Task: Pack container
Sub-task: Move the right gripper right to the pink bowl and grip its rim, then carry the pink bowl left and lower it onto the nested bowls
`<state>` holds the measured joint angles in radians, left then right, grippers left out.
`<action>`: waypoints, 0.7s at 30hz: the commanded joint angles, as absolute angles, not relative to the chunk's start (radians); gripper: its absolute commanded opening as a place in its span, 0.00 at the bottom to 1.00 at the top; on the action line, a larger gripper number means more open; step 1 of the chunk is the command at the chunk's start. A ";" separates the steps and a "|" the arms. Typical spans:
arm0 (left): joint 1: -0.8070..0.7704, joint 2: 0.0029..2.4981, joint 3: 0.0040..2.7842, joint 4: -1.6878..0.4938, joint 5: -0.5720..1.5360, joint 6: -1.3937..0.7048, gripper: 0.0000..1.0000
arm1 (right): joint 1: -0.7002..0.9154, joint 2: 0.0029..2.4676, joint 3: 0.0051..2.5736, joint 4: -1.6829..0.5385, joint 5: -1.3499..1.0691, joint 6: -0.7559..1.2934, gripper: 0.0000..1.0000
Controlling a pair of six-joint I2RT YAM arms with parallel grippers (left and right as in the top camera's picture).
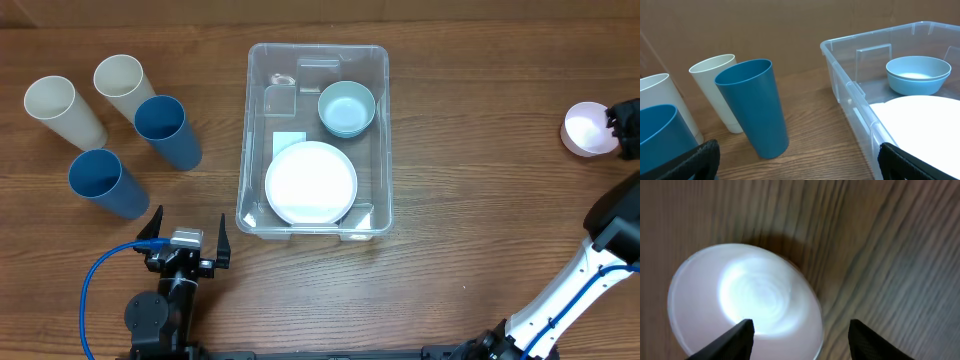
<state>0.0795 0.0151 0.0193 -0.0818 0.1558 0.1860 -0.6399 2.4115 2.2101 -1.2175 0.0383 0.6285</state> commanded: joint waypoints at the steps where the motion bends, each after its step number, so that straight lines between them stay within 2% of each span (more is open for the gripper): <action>1: 0.086 0.006 0.014 -0.081 0.154 0.176 1.00 | -0.640 2.389 2.116 -1.149 0.030 0.621 0.62; 2: 0.086 0.006 0.014 -0.081 0.154 0.176 1.00 | -0.640 2.389 2.094 -1.129 0.030 0.621 0.61; 3: 0.086 0.006 0.014 -0.081 0.154 0.176 1.00 | -0.640 2.389 2.075 -1.113 0.030 0.621 0.53; 7: 0.086 0.006 0.014 -0.081 0.154 0.176 1.00 | -0.640 2.389 2.054 -1.103 0.028 0.621 0.08; 8: 0.086 0.006 0.014 -0.081 0.154 0.176 1.00 | -0.640 2.389 2.054 -1.108 0.021 0.621 0.04; 14: 0.086 0.006 0.014 -0.081 0.154 0.176 1.00 | -0.617 2.388 2.098 -1.182 -0.003 0.598 0.04; 19: 0.086 0.006 0.014 -0.081 0.154 0.176 1.00 | -0.554 2.384 2.349 -1.343 -0.070 0.569 0.04; 21: 0.086 0.006 0.014 -0.081 0.154 0.176 1.00 | -0.519 2.384 2.535 -1.428 -0.172 0.563 0.04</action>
<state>0.0795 0.0151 0.0193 -0.0818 0.1562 0.1860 -0.5743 2.4115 2.2917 -1.3567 -0.0376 0.5888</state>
